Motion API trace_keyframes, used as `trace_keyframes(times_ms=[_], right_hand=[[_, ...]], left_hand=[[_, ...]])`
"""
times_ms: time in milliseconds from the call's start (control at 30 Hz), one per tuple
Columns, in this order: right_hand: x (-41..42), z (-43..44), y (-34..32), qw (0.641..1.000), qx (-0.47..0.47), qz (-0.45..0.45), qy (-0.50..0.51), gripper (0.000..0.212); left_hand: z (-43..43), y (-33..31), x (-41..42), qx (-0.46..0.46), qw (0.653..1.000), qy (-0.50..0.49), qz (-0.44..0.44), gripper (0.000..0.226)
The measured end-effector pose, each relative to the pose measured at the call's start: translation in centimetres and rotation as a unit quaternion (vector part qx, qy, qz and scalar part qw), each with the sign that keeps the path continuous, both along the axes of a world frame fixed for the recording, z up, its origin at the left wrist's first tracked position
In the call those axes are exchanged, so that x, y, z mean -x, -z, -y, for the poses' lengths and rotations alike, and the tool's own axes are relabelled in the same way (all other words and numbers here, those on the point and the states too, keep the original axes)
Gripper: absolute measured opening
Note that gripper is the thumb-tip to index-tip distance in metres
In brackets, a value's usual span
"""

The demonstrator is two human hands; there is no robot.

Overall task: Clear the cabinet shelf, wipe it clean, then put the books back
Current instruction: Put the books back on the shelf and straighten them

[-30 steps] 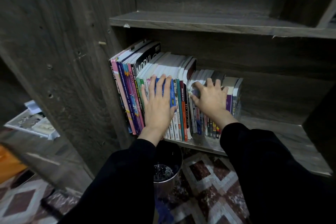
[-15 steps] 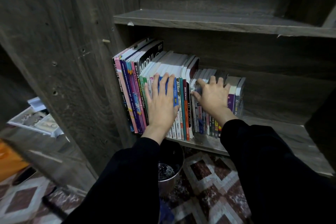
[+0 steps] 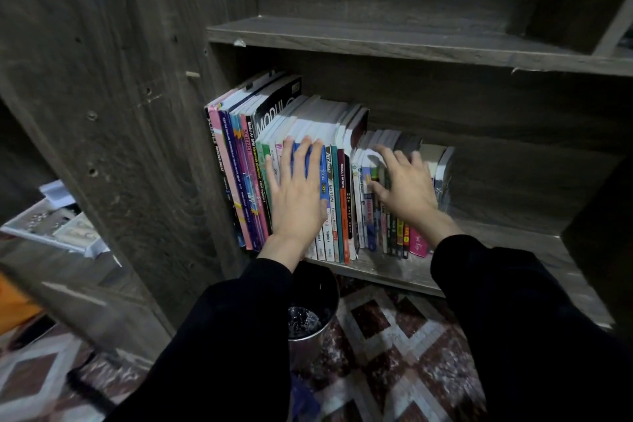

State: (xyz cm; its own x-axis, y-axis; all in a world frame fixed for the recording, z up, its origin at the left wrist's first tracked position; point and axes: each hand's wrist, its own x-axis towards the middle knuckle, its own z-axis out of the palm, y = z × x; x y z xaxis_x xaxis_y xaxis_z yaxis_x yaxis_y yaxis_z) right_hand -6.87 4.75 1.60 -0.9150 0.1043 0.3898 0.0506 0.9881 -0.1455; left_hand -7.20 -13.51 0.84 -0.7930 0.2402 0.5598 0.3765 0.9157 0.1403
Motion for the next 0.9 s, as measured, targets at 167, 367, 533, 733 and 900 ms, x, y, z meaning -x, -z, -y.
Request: trace_keyframes(times_ms=[167, 367, 533, 733, 900], right_hand=[[-0.5, -1.1, 0.1, 0.999, -0.01, 0.009, -0.034, 0.055], [-0.7, -1.5, -0.2, 0.998, -0.029, 0.011, -0.058, 0.058], [-0.8, -1.9, -0.4, 0.997, -0.041, 0.021, -0.067, 0.06], [-0.8, -2.1, -0.2, 0.996, -0.048, 0.014, -0.077, 0.061], [-0.9, -2.3, -0.3, 0.996, -0.033, 0.007, -0.087, 0.06]], left_hand=[[-1.6, -0.3, -2.1, -0.122, 0.992, 0.014, -0.038, 0.07], [-5.3, 0.0, -3.5, -0.111, 0.97, 0.096, 0.193, 0.072], [-6.6, -0.6, -0.9, -0.109, 0.95, 0.053, 0.288, 0.091], [-6.8, 0.5, -0.7, -0.108, 0.953, 0.047, 0.279, 0.093], [-7.0, 1.0, -1.1, -0.126, 0.953, 0.05, 0.272, 0.092]])
